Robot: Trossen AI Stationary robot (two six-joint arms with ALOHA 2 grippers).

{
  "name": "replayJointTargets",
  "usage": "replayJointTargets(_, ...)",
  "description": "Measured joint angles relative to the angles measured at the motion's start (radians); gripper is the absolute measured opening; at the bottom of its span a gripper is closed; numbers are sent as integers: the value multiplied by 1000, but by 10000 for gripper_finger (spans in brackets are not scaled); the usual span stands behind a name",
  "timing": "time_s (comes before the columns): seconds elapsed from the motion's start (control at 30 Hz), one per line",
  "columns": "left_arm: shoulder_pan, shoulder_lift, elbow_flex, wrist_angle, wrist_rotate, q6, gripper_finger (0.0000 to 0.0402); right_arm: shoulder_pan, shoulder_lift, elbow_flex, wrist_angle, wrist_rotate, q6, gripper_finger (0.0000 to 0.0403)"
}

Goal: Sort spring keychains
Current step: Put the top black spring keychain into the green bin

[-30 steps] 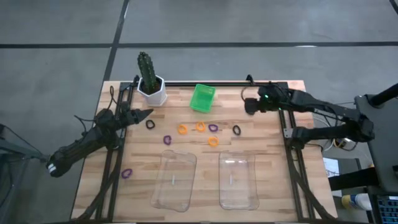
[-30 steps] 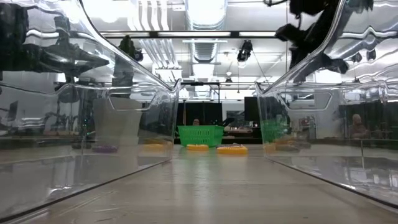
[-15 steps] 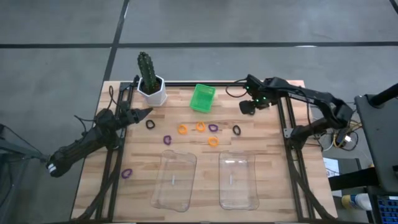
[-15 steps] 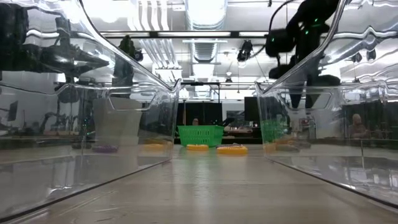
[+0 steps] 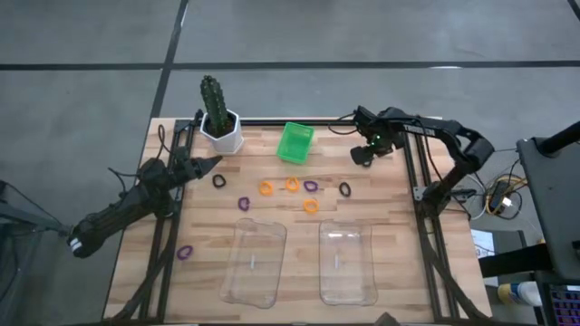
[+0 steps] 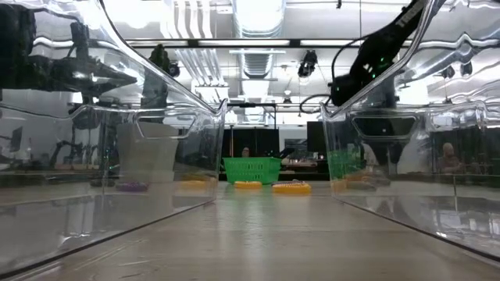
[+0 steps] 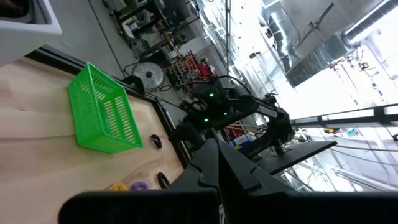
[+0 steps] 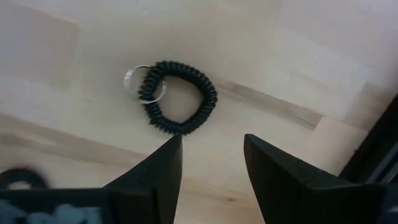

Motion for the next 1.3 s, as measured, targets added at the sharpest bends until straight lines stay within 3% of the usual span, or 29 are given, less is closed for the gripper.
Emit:
replayJointTargets(0.33, 0, 0, 0, 0, 0, 0, 0, -10, 100, 0, 29, -1, -50, 150)
replayJointTargets(1.0, 0, 0, 0, -1, -9, 5, 0, -35, 141, -6, 140, -5, -63, 129)
replayJointTargets(1.17, 0, 0, 0, 0, -28, 5, 0, -35, 155, -4, 146, -9, -70, 104)
replayJointTargets(1.3, 0, 0, 0, -1, -29, 6, 0, -35, 140, -6, 152, -20, -94, 58)
